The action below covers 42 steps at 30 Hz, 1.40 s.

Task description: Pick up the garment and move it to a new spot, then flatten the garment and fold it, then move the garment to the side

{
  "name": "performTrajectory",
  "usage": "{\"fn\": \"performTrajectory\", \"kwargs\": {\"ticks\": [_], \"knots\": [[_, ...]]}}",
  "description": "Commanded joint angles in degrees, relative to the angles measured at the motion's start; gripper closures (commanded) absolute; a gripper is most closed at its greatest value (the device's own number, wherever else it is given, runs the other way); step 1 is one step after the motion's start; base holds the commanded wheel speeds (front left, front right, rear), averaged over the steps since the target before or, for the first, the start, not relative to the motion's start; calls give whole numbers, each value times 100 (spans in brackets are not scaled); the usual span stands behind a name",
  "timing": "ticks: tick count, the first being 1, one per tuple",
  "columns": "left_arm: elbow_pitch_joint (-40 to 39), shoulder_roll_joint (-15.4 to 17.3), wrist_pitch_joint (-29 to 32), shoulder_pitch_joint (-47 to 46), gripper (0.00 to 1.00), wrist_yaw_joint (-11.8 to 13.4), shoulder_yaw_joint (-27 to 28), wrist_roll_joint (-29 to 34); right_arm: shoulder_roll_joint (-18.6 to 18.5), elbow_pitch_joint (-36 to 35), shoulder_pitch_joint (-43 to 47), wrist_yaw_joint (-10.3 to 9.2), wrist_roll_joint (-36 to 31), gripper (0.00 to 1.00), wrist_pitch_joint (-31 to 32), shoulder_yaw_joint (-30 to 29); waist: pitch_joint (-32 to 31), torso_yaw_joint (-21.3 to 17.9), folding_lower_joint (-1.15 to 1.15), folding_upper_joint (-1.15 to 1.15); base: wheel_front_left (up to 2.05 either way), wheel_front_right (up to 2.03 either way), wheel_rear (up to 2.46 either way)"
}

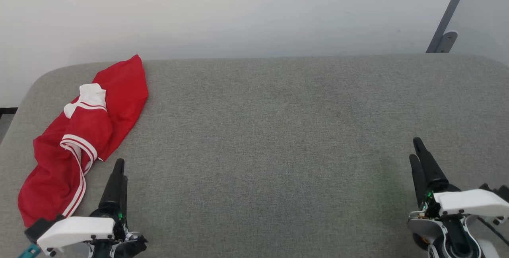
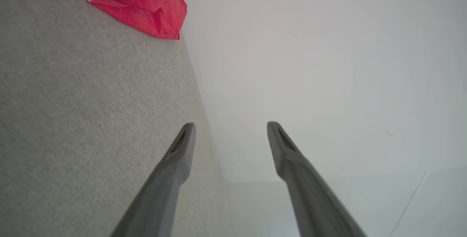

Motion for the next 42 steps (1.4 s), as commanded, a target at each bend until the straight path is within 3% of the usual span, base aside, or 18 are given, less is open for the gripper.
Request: {"fn": "performTrajectory", "kwargs": {"ticks": [1, 11, 26, 42], "knots": [[-89, 87, -77, -231, 0, 1, -6, 279, -126, -65, -241, 18, -193, 0, -96, 109, 1, 4, 0, 0, 0, 0, 0], [-206, 88, -302, -230, 0, 9, 111, 1517, -449, 67, -497, 19, -1007, 0, -381, 520, 3, 19, 0, 0, 0, 0, 0], [-373, 176, -646, -129, 0, 110, 57, 3671, -682, 238, -775, 21, -3019, 0, -728, 615, -6, 47, 0, 0, 0, 0, 0], [-333, 407, -938, -12, 0, 391, -305, 5080, -798, 503, -925, 24, -4829, 0, -1021, 713, -12, 67, 0, 0, 0, 0, 0]]}}
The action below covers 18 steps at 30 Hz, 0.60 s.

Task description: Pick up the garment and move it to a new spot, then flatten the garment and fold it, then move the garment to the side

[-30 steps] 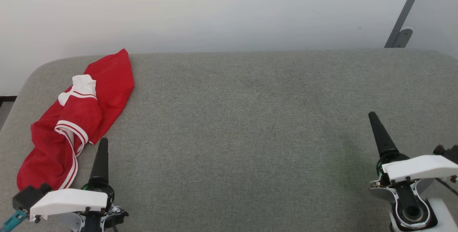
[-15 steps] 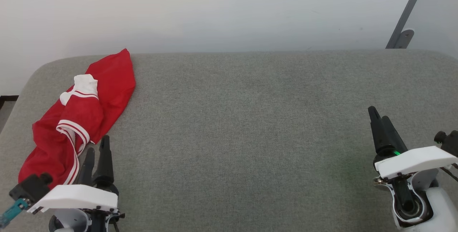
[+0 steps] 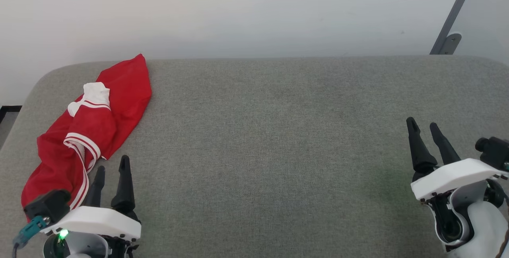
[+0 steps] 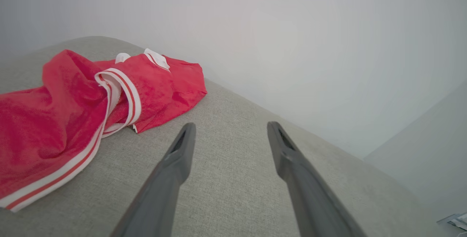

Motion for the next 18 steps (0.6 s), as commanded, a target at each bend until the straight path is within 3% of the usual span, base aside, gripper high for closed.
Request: {"fn": "performTrajectory", "kwargs": {"ticks": [1, 18], "knots": [[-43, 82, -68, -28, 0, 51, -45, 267, -55, 6, -188, 23, -263, 0, -84, 31, -4, 0, 0, 0, 0, 0, 0], [84, 238, -320, -2, 0, 146, -276, 1184, -111, 162, -361, 25, -1351, 0, -336, 32, -10, 10, 0, 0, 0, 0, 0]]}}
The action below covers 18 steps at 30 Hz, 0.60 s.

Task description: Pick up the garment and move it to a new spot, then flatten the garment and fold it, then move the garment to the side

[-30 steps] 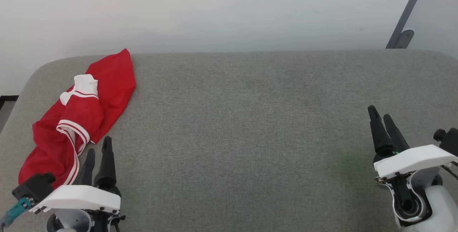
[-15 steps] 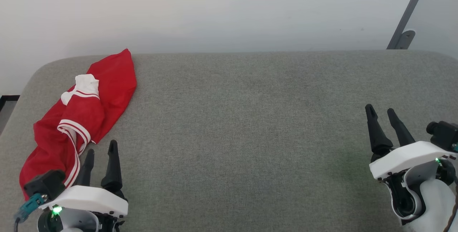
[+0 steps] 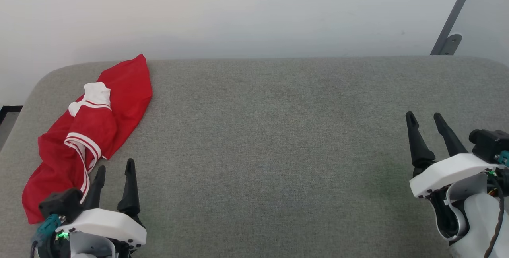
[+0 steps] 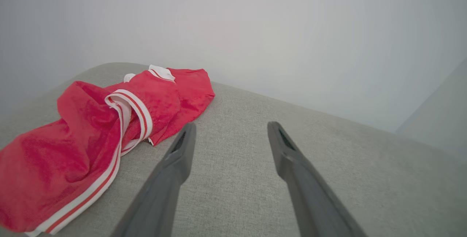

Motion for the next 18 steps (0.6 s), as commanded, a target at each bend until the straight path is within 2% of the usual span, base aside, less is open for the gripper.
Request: {"fn": "performTrajectory", "kwargs": {"ticks": [1, 18], "knots": [[-32, 57, -67, -18, 0, 31, -16, 194, -47, 3, -159, 25, -146, 0, -75, 8, -1, 2, 0, 0, 0, 0, 0], [140, 68, -297, -41, 0, -62, -15, 876, -117, 110, -186, 27, -933, 0, -301, -29, -9, 19, 0, 0, 0, 0, 0]]}}
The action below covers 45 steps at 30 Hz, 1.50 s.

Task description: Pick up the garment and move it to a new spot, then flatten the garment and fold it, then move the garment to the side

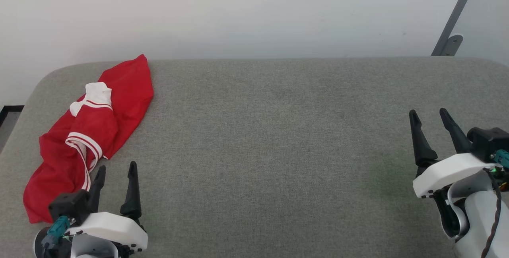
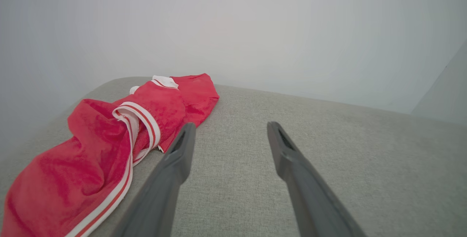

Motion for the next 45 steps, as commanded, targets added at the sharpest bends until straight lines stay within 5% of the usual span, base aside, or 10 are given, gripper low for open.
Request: {"fn": "performTrajectory", "kwargs": {"ticks": [1, 34, 45], "knots": [[-23, 10, -58, -40, 0, -33, 41, 127, -39, -12, -98, 26, -141, 0, -70, 7, 2, 0, 0, 0, 0, 0, 0], [375, -176, -414, -188, 0, -384, 445, 1183, -7, 120, -115, 18, -1112, 0, -416, -242, -36, 133, 0, 0, 0, 0, 0], [410, -305, -400, -113, 0, -421, 618, 1042, 169, 79, 100, 18, -737, 0, -412, -151, 17, 732, 0, 0, 0, 0, 0]]}}
